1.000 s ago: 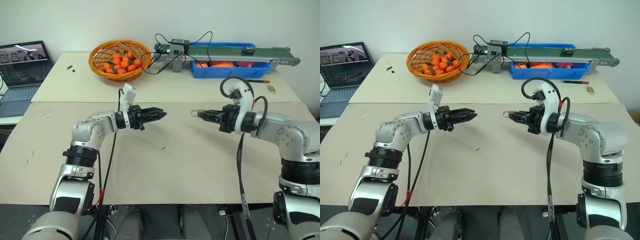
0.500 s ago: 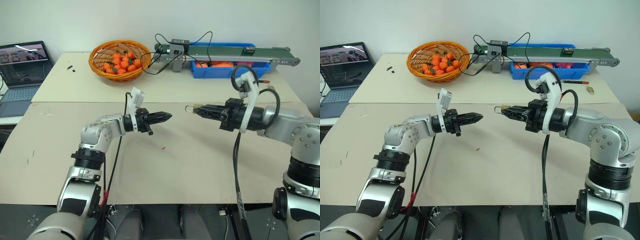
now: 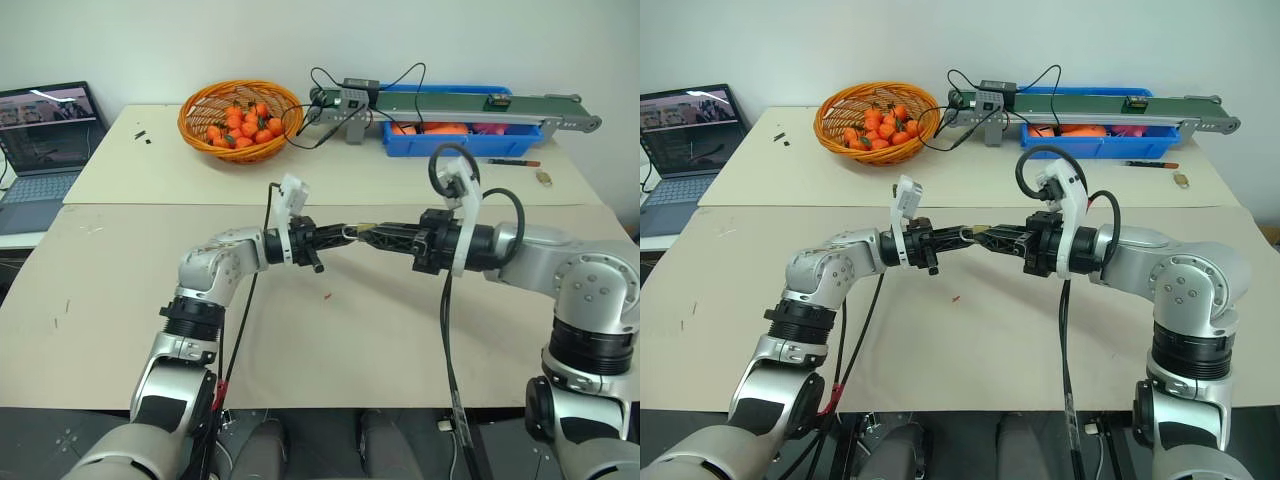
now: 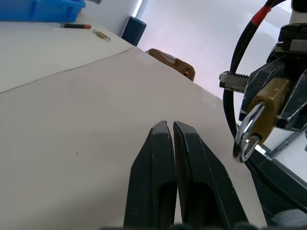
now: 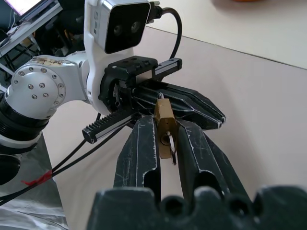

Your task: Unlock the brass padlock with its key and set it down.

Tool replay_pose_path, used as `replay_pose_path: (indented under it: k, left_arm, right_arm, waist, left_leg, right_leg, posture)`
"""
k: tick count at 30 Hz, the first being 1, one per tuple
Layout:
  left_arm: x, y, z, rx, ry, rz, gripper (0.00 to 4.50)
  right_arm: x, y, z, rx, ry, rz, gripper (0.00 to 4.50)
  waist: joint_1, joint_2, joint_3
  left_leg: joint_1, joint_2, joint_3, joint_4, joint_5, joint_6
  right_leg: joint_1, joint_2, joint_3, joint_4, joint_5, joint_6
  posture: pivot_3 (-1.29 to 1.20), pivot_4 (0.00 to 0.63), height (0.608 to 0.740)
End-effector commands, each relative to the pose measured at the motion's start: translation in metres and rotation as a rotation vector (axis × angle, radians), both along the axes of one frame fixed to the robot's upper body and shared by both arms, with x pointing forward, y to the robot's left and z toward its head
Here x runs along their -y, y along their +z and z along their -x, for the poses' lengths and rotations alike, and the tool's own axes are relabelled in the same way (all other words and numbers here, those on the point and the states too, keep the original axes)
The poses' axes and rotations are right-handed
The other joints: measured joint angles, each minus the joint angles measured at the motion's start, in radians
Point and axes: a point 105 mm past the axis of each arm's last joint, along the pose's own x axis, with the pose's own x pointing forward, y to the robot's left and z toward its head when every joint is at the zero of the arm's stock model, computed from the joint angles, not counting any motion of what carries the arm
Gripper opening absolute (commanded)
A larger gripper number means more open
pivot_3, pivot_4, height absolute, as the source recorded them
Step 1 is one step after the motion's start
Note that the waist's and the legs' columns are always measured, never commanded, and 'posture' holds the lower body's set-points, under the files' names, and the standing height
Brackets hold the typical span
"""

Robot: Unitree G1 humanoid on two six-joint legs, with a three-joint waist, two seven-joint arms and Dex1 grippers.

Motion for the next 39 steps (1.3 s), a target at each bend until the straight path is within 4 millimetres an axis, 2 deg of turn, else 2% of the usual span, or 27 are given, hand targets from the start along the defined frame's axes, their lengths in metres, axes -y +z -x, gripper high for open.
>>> replay_pose_path:
  k: [1,14,27,39]
  left_arm:
    - [0.006,0.012,0.008,0.034,-0.029,0.024,0.22]
    - [0.006,0.010,0.013,0.019,-0.029,0.022,0.22]
    - [0.002,0.007,0.014,0.014,-0.013,0.004,0.22]
    - [0.001,0.008,0.011,0.026,0.007,-0.006,0.22]
  right_arm:
    - [-0.004,0.013,0.001,0.064,0.014,-0.014,0.11]
    - [0.001,0.012,-0.005,0.072,-0.012,-0.003,0.11]
    - [0.011,-0.004,-0.015,0.075,-0.043,0.042,0.11]
    - [0.010,-0.008,-0.015,0.085,-0.035,0.050,0.11]
  waist:
    - [0.000,0.000,0.000]
    - [0.000,0.000,0.000]
    - [0.000,0.000,0.000]
    - [0.000,0.000,0.000]
  left_leg:
    - [0.000,0.000,0.000,0.000,0.000,0.000]
    - [0.000,0.000,0.000,0.000,0.000,0.000]
    - [0.000,0.000,0.000,0.000,0.000,0.000]
    - [0.000,0.000,0.000,0.000,0.000,0.000]
  right_leg:
    - [0.000,0.000,0.000,0.000,0.000,0.000]
    - [0.000,0.000,0.000,0.000,0.000,0.000]
    - [0.000,0.000,0.000,0.000,0.000,0.000]
    - [0.000,0.000,0.000,0.000,0.000,0.000]
  posture:
    - [0.00,0.150,0.717]
    - [0.00,0.150,0.717]
    - [0.00,0.150,0.717]
    - [0.00,0.150,0.717]
